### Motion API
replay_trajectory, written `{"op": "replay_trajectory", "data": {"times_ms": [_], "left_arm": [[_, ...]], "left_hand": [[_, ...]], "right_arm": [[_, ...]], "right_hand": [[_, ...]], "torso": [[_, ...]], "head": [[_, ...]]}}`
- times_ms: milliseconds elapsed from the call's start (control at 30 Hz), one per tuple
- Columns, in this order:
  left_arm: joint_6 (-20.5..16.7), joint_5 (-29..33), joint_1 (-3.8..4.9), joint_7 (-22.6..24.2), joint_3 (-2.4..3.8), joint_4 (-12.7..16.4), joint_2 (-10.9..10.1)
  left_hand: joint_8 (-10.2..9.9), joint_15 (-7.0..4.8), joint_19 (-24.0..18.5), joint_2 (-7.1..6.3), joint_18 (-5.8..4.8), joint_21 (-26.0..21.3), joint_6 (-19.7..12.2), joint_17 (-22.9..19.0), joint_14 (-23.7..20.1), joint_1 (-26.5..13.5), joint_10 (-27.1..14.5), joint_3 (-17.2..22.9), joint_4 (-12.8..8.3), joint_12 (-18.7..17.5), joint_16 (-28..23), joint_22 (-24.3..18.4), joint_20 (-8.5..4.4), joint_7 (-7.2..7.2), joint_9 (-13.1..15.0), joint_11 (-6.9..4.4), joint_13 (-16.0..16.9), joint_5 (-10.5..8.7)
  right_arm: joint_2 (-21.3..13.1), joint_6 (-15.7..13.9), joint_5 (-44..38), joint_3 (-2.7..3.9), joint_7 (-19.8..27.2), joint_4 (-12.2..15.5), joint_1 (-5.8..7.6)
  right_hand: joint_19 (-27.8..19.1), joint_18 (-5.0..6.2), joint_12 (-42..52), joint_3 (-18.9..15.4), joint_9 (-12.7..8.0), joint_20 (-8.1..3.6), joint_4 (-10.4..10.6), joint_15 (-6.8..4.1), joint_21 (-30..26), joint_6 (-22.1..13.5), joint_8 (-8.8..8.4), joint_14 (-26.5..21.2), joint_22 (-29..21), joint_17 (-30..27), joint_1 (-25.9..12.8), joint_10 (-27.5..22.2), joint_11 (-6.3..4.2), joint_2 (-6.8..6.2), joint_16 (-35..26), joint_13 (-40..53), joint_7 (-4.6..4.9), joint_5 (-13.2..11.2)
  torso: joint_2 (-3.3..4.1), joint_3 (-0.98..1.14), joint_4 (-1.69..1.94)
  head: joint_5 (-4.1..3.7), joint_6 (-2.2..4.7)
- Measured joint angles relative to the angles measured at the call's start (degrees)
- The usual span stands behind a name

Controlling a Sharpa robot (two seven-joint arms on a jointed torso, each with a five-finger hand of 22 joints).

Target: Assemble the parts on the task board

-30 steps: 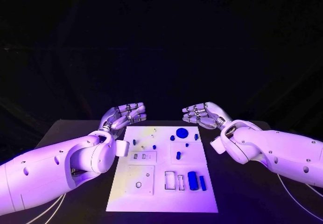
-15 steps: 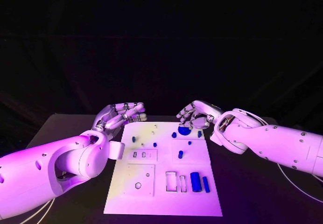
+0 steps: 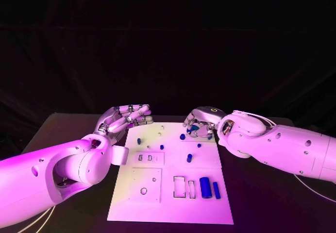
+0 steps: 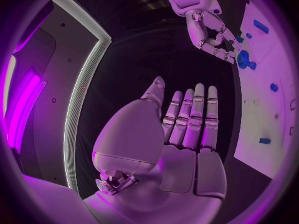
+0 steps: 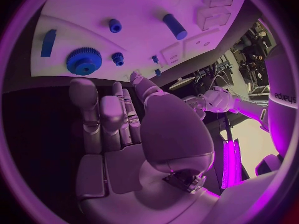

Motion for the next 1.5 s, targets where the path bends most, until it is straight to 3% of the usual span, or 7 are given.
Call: {"op": "replay_trajectory", "data": {"times_ms": [200, 300, 367, 600, 933, 1100, 1500], "left_arm": [[0.1, 0.2, 0.1, -0.1, 0.01, 0.1, 0.0], [0.2, 0.3, 0.19, -0.1, 0.01, 0.2, 0.0], [0.2, 0.3, 0.28, -0.1, 0.01, 0.2, 0.0], [0.2, 0.6, 0.7, -0.1, 0.01, 0.4, -0.2], [0.3, 0.8, 1.03, -0.3, 0.01, 0.9, -0.3], [0.3, 0.9, 1.12, -0.4, 0.01, 1.0, -0.4], [0.4, 0.9, 1.21, -0.7, 0.01, 1.0, -0.4]], "left_hand": [[0.0, 0.0, 0.1, 0.0, 0.0, 0.0, 0.0, 0.0, 0.0, 0.0, 0.0, 0.0, 0.0, -0.2, -0.2, 0.0, 0.09, 0.0, 0.0, 0.0, 0.0, 0.0], [-0.2, 0.0, 0.1, 0.0, 0.0, 0.2, 0.0, 0.0, 0.0, 0.0, 0.0, 0.0, 0.0, -0.2, -0.2, 0.0, 0.09, 0.0, 0.0, 0.0, 0.0, 0.0], [-0.2, 0.0, 0.1, 0.0, 0.0, 0.2, 0.0, 0.0, 0.0, 0.0, 0.0, 0.0, 0.0, -0.2, -0.2, 0.0, 0.09, 0.0, 0.0, 0.0, 0.0, 0.0], [-0.2, 0.0, 0.1, 0.24, 0.0, 0.2, 0.0, 0.0, 0.0, -0.2, 0.0, 0.0, 0.0, -0.2, -0.4, 0.0, 0.09, 0.0, 0.0, 0.0, 0.0, 0.0], [-0.2, 0.0, 0.3, 0.24, -0.01, 0.2, 0.0, 0.0, 0.0, -0.2, 0.0, 0.0, 0.0, -0.5, -0.4, 0.0, -0.12, 0.0, 0.0, 0.0, 0.0, 0.0], [-0.2, 0.0, 0.3, 0.24, -0.01, 0.2, 0.0, 0.0, 0.0, -0.2, 0.0, 0.0, 0.0, -0.5, -0.4, 0.0, -0.12, -0.01, 0.0, 0.0, 0.0, 0.0], [-0.2, 0.0, 0.3, 0.24, -0.01, 0.2, 0.0, 0.0, 0.0, -0.2, 0.0, 0.0, 0.0, -0.5, -0.7, 0.0, -0.11, 0.0, 0.0, 0.01, 0.0, 0.0]], "right_arm": [[0.6, 1.4, -3.4, 0.0, -2.1, 0.1, 0.13], [1.0, 2.1, -4.4, 0.0, -2.8, 0.0, 0.15], [1.3, 2.5, -5.0, 0.0, -3.2, -0.2, 0.15], [2.3, 3.6, -6.5, 0.0, -4.4, -0.7, 0.15], [3.4, 4.8, -7.7, -0.04, -5.6, -1.7, 0.15], [3.5, 5.3, -8.0, -0.04, -5.9, -1.7, 0.15], [4.0, 6.3, -8.5, -0.06, -6.2, -2.2, 0.14]], "right_hand": [[1.6, -0.91, 0.5, 1.5, 0.2, 0.26, 1.5, 0.0, 7.2, 0.3, 0.0, 0.0, 9.8, 8.0, 0.4, 0.2, -0.21, -0.38, 7.6, 0.6, -0.28, 0.8], [2.2, -0.95, 0.5, 1.7, 0.2, 0.28, 1.7, 0.0, 9.1, 0.3, 0.0, 0.0, 12.4, 9.1, 0.4, 0.2, -0.21, -0.85, 8.7, 0.6, -0.28, 0.8], [2.3, -1.8, 0.4, 1.9, 0.2, 0.38, 1.9, 0.0, 10.0, 0.3, 0.0, 0.0, 13.7, 9.7, 0.4, 0.1, -0.04, -0.84, 9.3, 0.6, -0.28, 0.8], [3.7, -1.8, 0.0, 2.7, 0.3, 0.64, 2.4, 0.0, 12.8, 0.7, 0.0, 0.0, 17.9, 11.8, 0.4, -0.4, 0.31, -0.84, 11.3, 0.6, -0.26, 1.4], [3.7, -1.79, -0.2, 3.1, 0.4, 0.65, 2.7, 0.14, 13.3, 0.9, 0.0, -0.1, 18.7, 12.4, 0.4, -0.8, 0.43, -0.83, 11.7, 0.6, -0.45, 1.7], [3.7, -1.8, -0.2, 3.2, 0.5, 0.65, 2.9, 0.22, 13.3, 0.9, 0.0, -0.2, 19.0, 12.5, 0.4, -0.8, 0.43, -0.83, 11.9, 0.6, -0.45, 1.7], [3.6, -1.8, -0.2, 3.7, 0.6, 0.65, 3.0, 0.22, 13.7, 1.6, 0.0, -0.2, 19.5, 12.6, 0.4, -0.8, 0.37, -0.83, 12.1, 0.5, -0.13, 1.7]], "torso": [[0.3, -0.01, 0.12], [0.49, -0.02, 0.16], [0.6, -0.01, 0.19], [1.02, 0.03, 0.36], [1.74, 0.01, 0.68], [2.06, 0.01, 0.74], [2.49, 0.05, 0.85]], "head": [[0.08, 0.09], [0.1, 0.19], [0.16, 0.25], [0.28, 0.59], [0.22, 0.59], [0.38, 0.3], [0.45, 0.43]]}}
